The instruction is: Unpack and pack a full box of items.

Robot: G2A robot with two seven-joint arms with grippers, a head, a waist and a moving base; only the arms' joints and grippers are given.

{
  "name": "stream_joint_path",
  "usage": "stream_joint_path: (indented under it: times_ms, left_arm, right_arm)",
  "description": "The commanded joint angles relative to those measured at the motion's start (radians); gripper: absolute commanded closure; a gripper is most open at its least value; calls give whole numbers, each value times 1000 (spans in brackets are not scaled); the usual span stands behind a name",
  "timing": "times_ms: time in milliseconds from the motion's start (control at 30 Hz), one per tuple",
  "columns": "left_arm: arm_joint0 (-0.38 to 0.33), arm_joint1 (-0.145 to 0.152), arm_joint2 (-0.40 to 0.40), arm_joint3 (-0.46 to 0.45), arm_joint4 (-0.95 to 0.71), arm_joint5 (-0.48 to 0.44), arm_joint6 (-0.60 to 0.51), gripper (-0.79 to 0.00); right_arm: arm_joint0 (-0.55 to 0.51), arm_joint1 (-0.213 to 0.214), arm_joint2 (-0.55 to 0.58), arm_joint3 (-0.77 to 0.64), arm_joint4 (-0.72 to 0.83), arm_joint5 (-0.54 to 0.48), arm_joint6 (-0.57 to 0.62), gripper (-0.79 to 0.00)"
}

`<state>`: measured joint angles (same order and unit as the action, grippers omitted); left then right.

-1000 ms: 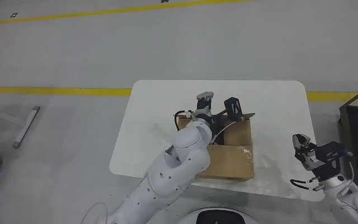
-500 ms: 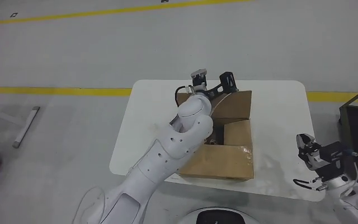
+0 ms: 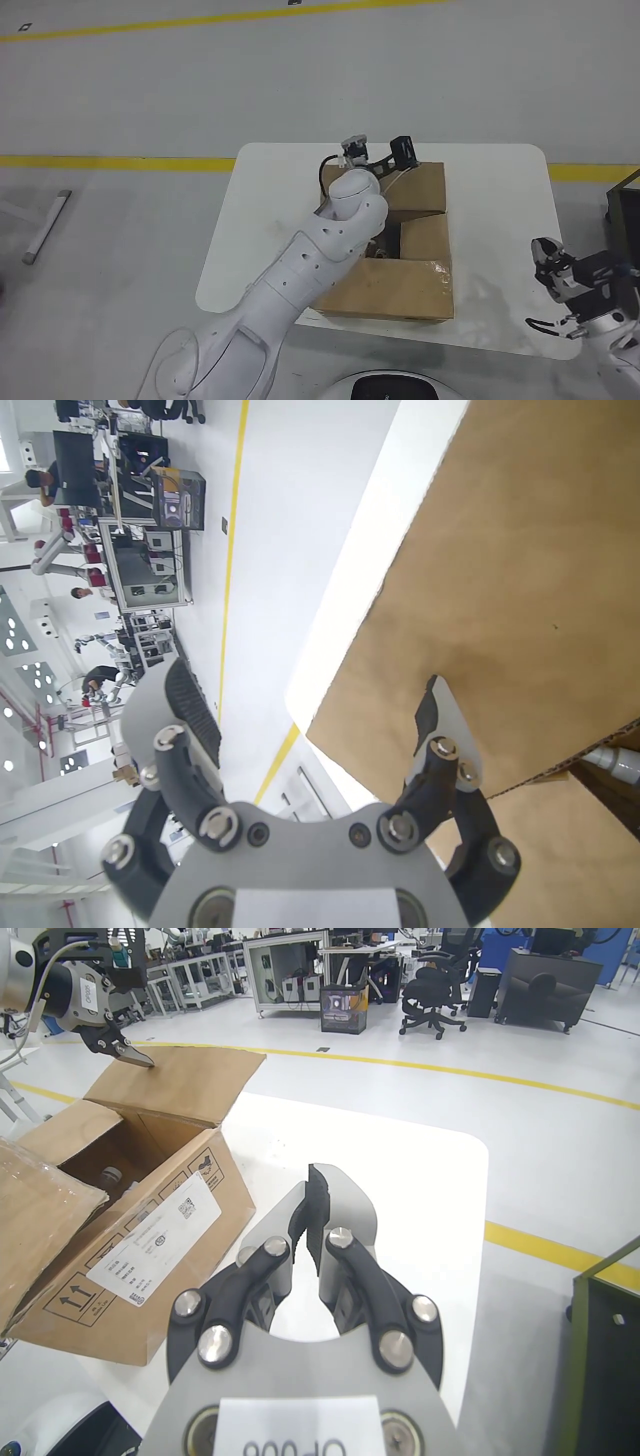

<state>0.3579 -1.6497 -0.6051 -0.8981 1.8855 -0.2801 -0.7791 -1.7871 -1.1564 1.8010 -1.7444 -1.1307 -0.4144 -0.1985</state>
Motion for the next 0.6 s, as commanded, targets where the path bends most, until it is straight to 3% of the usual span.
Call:
stream_joint_path:
  times_ms: [0,300,400,567]
  left_arm:
    - [-5,-9,3,18,2,3,3,-785]
    - [-13,-36,-11,53,-5,10,8,-785]
    - [-1,-34,-32,12,-6,20,6,-785]
    - [68,-8,-104,-157,0,8,-43,-785]
  right_arm:
    - [3,0,-3,-3,-1,1,2,0]
    - [5,-2,-8,-8,-6,-3,1,0]
    - [5,-2,-4,-9,0,-5,0,0]
    - [5,-2,1,-13,23,-26,-1,0]
